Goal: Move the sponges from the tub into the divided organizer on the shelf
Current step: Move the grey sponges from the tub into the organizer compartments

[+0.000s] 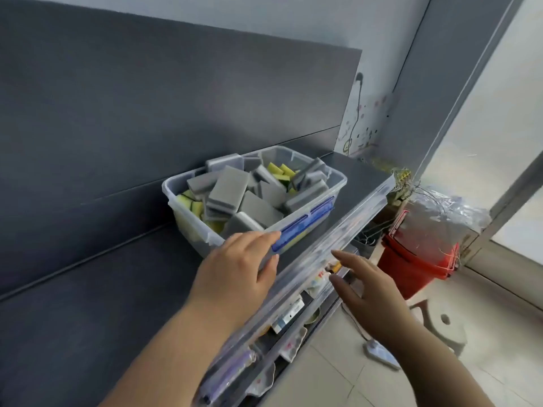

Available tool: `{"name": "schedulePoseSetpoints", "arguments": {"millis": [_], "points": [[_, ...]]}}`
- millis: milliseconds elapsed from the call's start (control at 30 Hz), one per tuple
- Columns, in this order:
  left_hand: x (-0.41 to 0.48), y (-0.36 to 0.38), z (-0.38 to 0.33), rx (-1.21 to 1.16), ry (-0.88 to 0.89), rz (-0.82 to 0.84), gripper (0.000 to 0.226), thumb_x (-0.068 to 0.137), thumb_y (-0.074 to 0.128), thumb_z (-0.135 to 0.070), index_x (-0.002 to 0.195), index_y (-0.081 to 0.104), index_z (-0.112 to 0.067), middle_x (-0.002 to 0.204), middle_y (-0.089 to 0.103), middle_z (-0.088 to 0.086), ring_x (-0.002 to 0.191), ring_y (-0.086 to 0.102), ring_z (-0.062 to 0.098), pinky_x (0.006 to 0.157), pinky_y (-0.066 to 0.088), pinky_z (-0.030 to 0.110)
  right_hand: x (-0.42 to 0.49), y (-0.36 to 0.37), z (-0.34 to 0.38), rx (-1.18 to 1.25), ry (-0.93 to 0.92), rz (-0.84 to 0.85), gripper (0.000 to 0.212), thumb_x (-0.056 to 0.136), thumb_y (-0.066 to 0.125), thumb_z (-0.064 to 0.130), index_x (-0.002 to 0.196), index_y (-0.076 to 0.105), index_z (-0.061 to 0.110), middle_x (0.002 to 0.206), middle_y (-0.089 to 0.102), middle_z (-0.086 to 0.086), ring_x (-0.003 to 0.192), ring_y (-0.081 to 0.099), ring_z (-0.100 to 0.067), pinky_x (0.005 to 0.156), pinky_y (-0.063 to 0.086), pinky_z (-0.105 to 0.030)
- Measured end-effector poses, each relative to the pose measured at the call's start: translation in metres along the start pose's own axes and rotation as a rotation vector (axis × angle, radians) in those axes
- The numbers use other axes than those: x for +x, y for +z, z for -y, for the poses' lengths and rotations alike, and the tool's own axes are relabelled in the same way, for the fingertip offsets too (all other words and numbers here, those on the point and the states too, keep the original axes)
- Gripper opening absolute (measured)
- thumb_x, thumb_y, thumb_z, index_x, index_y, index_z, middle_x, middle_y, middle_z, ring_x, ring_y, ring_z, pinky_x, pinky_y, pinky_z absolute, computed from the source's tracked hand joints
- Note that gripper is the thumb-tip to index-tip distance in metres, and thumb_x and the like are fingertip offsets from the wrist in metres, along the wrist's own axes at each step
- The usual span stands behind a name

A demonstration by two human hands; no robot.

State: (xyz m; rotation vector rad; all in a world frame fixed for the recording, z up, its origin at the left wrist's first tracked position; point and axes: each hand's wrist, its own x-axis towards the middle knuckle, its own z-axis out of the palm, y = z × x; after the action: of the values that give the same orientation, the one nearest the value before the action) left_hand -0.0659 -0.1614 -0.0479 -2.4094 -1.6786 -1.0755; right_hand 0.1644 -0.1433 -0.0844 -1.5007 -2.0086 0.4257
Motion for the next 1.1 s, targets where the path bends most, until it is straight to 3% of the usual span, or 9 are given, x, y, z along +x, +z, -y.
{"name": "schedulePoseSetpoints", "arguments": {"millis": [100, 300, 400, 533, 667, 733, 867, 1000, 1100], "points": [[0.022, 0.002, 0.018, 0.019, 0.019, -0.037, 0.034, 0.082, 0.066, -0.017, 0.116, 0.063, -0.014, 0.100, 0.066, 0.000, 0.094, 0.061, 0.019, 0.069, 0.052, 0.030, 0.025, 0.005, 0.000, 0.027, -0.006, -0.032, 0.038, 0.076, 0.043, 0.063, 0.112, 0.033, 0.068, 0.112, 0.042, 0.041, 0.108, 0.045, 0.009, 0.092, 0.034, -0.018], [0.042, 0.016, 0.047, 0.045, 0.014, -0.004, 0.034, 0.080, 0.069, -0.014, 0.114, 0.064, -0.013, 0.101, 0.066, -0.001, 0.094, 0.063, 0.018, 0.070, 0.051, 0.027, 0.072, 0.012, -0.007, 0.064, -0.042, 0.001, 0.036, 0.082, 0.053, 0.045, 0.108, 0.037, 0.065, 0.109, 0.041, 0.040, 0.104, 0.046, 0.011, 0.093, 0.038, -0.022], [0.056, 0.021, 0.056, 0.063, -0.009, -0.001, 0.032, 0.084, 0.060, -0.021, 0.115, 0.065, -0.015, 0.102, 0.066, -0.003, 0.095, 0.062, 0.015, 0.070, 0.053, 0.026, 0.104, 0.010, -0.010, 0.067, -0.094, 0.011, 0.032, 0.079, 0.047, 0.054, 0.108, 0.037, 0.066, 0.109, 0.041, 0.041, 0.104, 0.047, 0.010, 0.092, 0.038, -0.021], [0.081, 0.029, 0.064, 0.126, -0.072, -0.044, 0.039, 0.086, 0.042, -0.034, 0.116, 0.063, -0.020, 0.104, 0.063, -0.009, 0.098, 0.053, 0.003, 0.074, 0.039, 0.010, 0.161, 0.002, -0.016, 0.118, -0.209, 0.015, 0.035, 0.077, 0.040, 0.059, 0.113, 0.042, 0.059, 0.110, 0.047, 0.037, 0.105, 0.047, 0.014, 0.089, 0.038, -0.012], [0.108, 0.040, 0.068, 0.230, -0.171, -0.122, 0.039, 0.087, 0.042, -0.034, 0.117, 0.062, -0.019, 0.107, 0.063, -0.007, 0.100, 0.051, 0.003, 0.078, 0.039, 0.010, 0.226, -0.007, -0.027, 0.236, -0.340, 0.021, 0.031, 0.085, 0.053, 0.038, 0.115, 0.052, 0.042, 0.109, 0.059, 0.019, 0.104, 0.054, 0.002, 0.088, 0.043, -0.014], [0.119, 0.045, 0.068, 0.280, -0.261, -0.158, 0.036, 0.088, 0.045, -0.034, 0.116, 0.063, -0.019, 0.108, 0.063, -0.007, 0.101, 0.051, 0.004, 0.080, 0.037, 0.011, 0.255, -0.012, -0.032, 0.277, -0.407, 0.060, 0.031, 0.084, 0.059, 0.028, 0.113, 0.054, 0.039, 0.108, 0.060, 0.020, 0.104, 0.056, 0.000, 0.089, 0.043, -0.014], [0.135, 0.053, 0.062, 0.399, -0.476, -0.179, 0.034, 0.082, 0.062, -0.022, 0.116, 0.064, -0.020, 0.112, 0.063, -0.005, 0.102, 0.060, 0.016, 0.073, 0.048, 0.027, 0.316, -0.024, -0.035, 0.240, -0.573, 0.191, 0.032, 0.083, 0.062, 0.023, 0.110, 0.056, 0.039, 0.104, 0.059, 0.020, 0.095, 0.057, 0.000, 0.085, 0.044, -0.014], [0.129, 0.061, 0.046, 0.440, -0.634, -0.211, 0.036, 0.080, 0.066, -0.020, 0.116, 0.065, -0.023, 0.113, 0.061, -0.009, 0.104, 0.050, 0.001, 0.070, 0.043, 0.022, 0.377, -0.014, -0.010, 0.096, -0.774, 0.317, 0.030, 0.084, 0.064, 0.019, 0.114, 0.063, 0.021, 0.099, 0.059, 0.009, 0.088, 0.054, -0.005, 0.084, 0.042, -0.018], [0.124, 0.069, 0.033, 0.489, -0.733, -0.226, 0.036, 0.081, 0.066, -0.021, 0.116, 0.064, -0.025, 0.114, 0.060, -0.011, 0.104, 0.054, 0.005, 0.071, 0.044, 0.022, 0.406, 0.021, 0.028, 0.008, -0.899, 0.469, 0.034, 0.086, 0.061, 0.023, 0.120, 0.058, 0.018, 0.114, 0.060, 0.000, 0.098, 0.056, -0.013, 0.089, 0.042, -0.024]]}}
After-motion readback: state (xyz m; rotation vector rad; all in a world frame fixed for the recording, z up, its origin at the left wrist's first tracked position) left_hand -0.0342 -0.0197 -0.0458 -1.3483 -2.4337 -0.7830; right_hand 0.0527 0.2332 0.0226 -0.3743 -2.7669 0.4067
